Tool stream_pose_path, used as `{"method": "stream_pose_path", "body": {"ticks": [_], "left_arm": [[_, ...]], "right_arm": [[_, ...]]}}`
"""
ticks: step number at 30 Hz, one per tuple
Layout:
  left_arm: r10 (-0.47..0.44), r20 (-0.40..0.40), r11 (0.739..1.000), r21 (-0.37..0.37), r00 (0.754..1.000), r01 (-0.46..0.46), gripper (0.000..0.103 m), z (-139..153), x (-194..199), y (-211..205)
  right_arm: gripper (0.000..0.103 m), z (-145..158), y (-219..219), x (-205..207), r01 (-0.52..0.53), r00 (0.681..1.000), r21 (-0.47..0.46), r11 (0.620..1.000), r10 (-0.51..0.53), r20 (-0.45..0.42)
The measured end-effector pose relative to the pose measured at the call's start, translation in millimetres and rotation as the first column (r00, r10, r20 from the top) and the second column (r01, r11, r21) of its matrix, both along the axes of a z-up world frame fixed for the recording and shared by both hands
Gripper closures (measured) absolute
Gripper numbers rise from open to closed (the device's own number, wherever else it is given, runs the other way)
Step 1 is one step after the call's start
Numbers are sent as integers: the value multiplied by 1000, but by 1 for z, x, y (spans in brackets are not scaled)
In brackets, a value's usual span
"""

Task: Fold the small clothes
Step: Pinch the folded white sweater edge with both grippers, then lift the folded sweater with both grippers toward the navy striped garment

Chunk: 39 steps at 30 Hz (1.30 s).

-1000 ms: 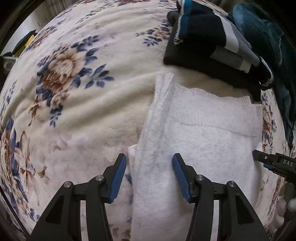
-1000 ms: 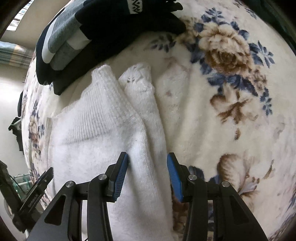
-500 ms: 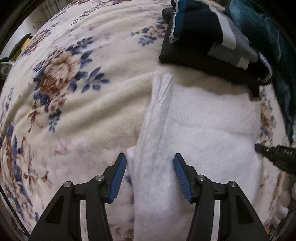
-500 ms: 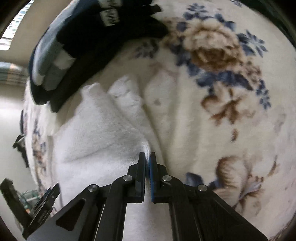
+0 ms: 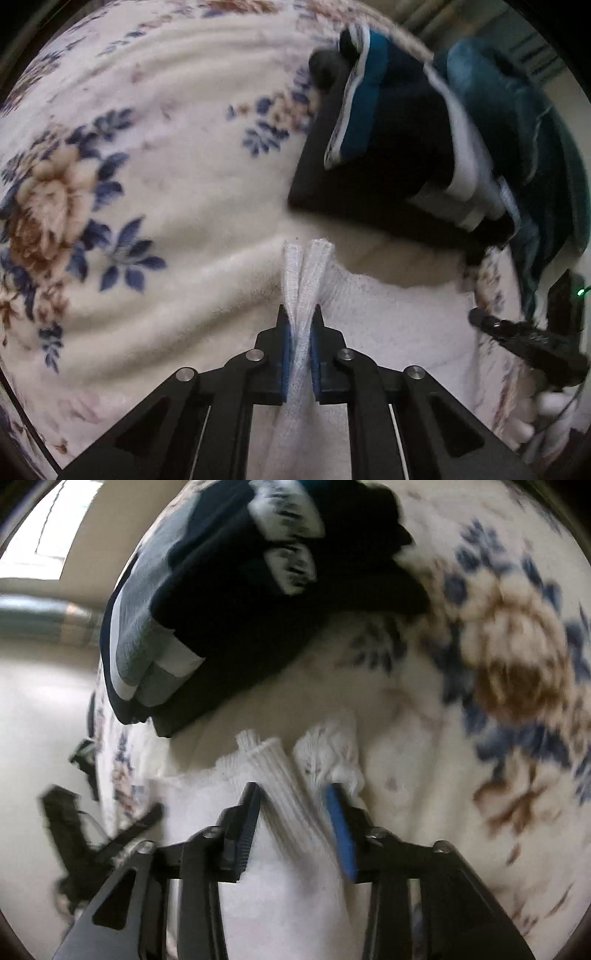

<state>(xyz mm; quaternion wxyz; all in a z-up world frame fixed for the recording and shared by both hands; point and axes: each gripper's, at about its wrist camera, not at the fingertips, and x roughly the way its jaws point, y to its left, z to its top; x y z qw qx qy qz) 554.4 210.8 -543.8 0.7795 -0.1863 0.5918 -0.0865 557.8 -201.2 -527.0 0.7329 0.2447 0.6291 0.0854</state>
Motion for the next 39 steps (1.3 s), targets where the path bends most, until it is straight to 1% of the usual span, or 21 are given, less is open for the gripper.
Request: {"method": "stream_pose_path", "body": {"ticks": [4,7,9,12,13,14,17,18,19,22,23,24,26,27,29,30,34,35,36,38,39], "left_arm": [[62,-64,997,-45,996,-65,96,-24,-2,24],[-3,-151,1000,-25,989,-1,96,-66,1,16],[-54,-139,999,2,989,55,96,-63,6,10],[-76,-137,997,-19,988,74,90,-48,6,15],[-68,-143,997,-44,987,62,86,-45,4,19],[-45,-149,998,-60,988,36,76,-40,-2,28],[24,-144,988,-146,989,-46,74,-27,-22,50],[38,-140,982,-180,989,-63,74,-25,-31,54],[48,-140,976,-203,989,-76,74,-20,-46,49],[28,-147,978,-203,989,-58,78,-24,-66,36],[29,-118,982,-180,993,-50,91,-23,-70,32],[41,-76,985,-162,996,-53,96,-16,-75,32],[73,-9,992,-102,997,-74,99,0,-81,40],[85,1,993,-85,996,-84,99,1,-81,45],[76,-62,994,-74,995,-80,99,-19,-77,54],[80,-78,993,-84,994,-87,98,-27,-77,55],[42,-87,982,-180,995,-57,91,-12,-74,58],[50,-86,973,-222,995,-68,76,-7,-75,62],[62,-81,962,-262,995,-82,53,-5,-76,65],[93,-60,940,-324,994,-107,33,-3,-84,75],[92,-52,934,-342,994,-104,33,-6,-88,76]], "right_arm": [[100,19,-13,-3,77,996,-120,990,-71,54],[101,12,-22,0,109,994,-178,978,-106,25],[101,0,-13,6,69,997,-228,971,-74,-12],[101,-4,-1,13,35,999,-240,970,-41,-24],[100,-5,3,16,10,999,-219,976,-19,-37],[100,-3,5,17,1,999,-212,977,-11,-44],[83,5,3,13,-15,998,-140,990,6,-68],[60,9,-2,9,-15,997,-124,992,6,-71],[51,13,-5,1,-12,997,-106,994,4,-74],[50,12,-9,-25,-26,992,-50,998,20,-125],[50,8,-9,-31,-31,990,-39,999,25,-142],[51,1,-7,-39,-32,985,-18,999,28,-171],[91,-12,-3,-54,-21,979,30,999,27,-200],[99,-12,0,-59,-32,982,-3,999,31,-186],[100,2,0,-64,-45,993,-140,989,29,-116],[100,1,1,-65,-28,995,-150,988,12,-104],[99,-11,5,-64,-37,990,-85,996,25,-139],[99,-11,10,-62,-51,989,-64,997,42,-142],[96,-10,14,-63,-48,989,-20,999,45,-141],[67,-9,7,-64,-29,990,62,998,37,-137],[36,-9,1,-66,-22,991,100,995,35,-132]]}}
